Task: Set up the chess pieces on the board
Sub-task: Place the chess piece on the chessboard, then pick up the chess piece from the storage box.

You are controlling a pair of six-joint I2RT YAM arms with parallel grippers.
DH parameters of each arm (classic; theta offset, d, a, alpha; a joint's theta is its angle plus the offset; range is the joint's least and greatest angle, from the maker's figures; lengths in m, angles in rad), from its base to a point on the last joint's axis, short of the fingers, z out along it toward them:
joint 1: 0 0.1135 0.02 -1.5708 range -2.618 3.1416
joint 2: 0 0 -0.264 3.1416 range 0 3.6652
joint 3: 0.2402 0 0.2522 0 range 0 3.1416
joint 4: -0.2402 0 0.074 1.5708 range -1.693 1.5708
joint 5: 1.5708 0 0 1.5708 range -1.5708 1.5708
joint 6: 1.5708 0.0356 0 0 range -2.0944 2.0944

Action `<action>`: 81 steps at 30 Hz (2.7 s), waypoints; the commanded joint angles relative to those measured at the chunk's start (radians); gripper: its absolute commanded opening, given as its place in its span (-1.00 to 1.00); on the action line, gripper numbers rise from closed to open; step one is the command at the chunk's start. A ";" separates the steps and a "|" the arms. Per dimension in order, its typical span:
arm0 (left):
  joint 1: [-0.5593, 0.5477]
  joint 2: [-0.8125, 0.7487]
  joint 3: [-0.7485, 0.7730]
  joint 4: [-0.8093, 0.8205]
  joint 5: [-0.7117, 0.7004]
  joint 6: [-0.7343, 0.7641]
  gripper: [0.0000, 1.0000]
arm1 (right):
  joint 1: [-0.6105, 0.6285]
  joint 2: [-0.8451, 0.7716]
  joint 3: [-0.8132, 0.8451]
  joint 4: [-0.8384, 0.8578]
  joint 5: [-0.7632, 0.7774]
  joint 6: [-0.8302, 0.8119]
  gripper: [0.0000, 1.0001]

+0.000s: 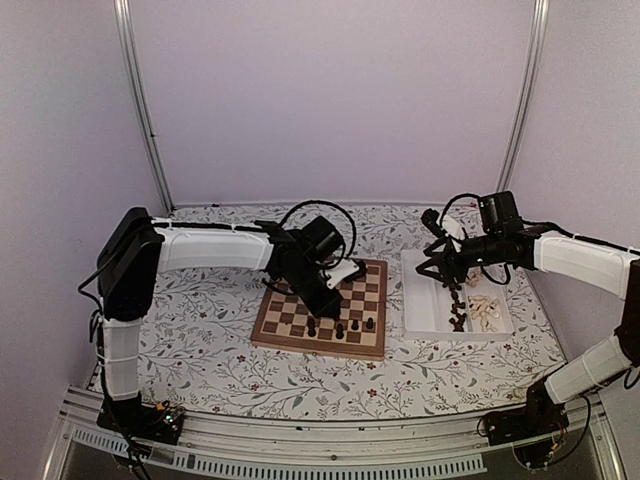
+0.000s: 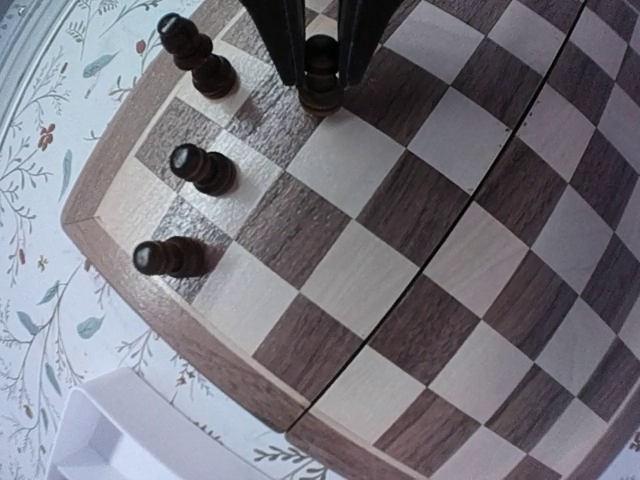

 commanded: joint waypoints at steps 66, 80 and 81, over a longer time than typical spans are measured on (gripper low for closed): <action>0.097 -0.484 -0.302 0.439 -0.131 -0.113 -0.16 | -0.107 0.498 0.402 -0.332 0.533 0.101 -0.48; 0.098 -0.493 -0.302 0.437 -0.131 -0.109 -0.15 | -0.130 0.617 0.432 -0.402 0.522 0.113 -0.51; 0.099 -0.492 -0.302 0.438 -0.130 -0.109 -0.15 | -0.129 0.624 0.431 -0.409 0.518 0.115 -0.50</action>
